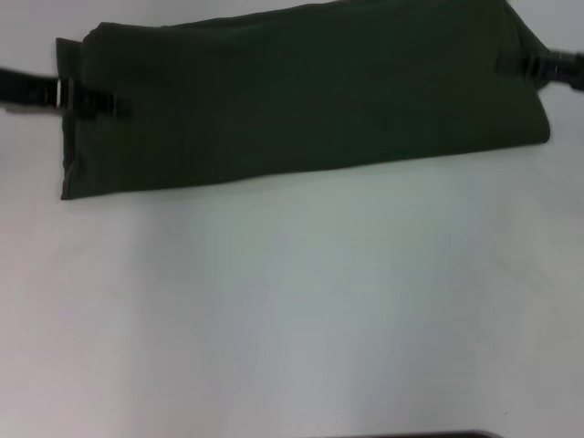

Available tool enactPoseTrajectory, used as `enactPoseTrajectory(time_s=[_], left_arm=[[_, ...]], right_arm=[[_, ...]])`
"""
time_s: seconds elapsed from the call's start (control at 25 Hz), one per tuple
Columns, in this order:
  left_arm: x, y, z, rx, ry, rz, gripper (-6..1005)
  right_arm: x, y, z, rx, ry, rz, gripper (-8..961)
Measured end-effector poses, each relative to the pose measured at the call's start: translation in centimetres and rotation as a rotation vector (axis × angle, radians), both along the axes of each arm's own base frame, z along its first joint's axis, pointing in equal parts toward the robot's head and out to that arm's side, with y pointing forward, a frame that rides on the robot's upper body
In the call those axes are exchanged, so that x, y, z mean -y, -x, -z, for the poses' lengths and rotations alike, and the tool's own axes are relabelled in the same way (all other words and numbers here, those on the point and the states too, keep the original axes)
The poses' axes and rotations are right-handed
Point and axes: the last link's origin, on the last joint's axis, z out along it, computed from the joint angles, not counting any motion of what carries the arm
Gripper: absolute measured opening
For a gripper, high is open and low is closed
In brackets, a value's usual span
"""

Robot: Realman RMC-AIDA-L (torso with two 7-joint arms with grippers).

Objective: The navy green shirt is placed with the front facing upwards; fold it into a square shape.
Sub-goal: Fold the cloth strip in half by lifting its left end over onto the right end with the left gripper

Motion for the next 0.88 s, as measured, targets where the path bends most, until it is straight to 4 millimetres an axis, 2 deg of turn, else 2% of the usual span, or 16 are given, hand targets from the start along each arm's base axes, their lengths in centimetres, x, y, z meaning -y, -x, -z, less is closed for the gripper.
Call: enactPoseTrajectory(time_s=[0.2,0.44,0.88], left_arm=[[0.5,1.0,0.5,-0.047,0.049,-0.078,609],[0.6,1.7,1.7,-0.018,0.077,-0.148,609],[-0.4,3.8,1.1,-0.037,-0.004,-0.284,618]], right_arm=[[0.6,-0.3,1.0,0.002,0.034,0.006,723],[0.7,-0.2,1.8,-0.001,0.077,0.01,722],[1.0,-1.2,1.6,-0.014,0.084,0.068,720]])
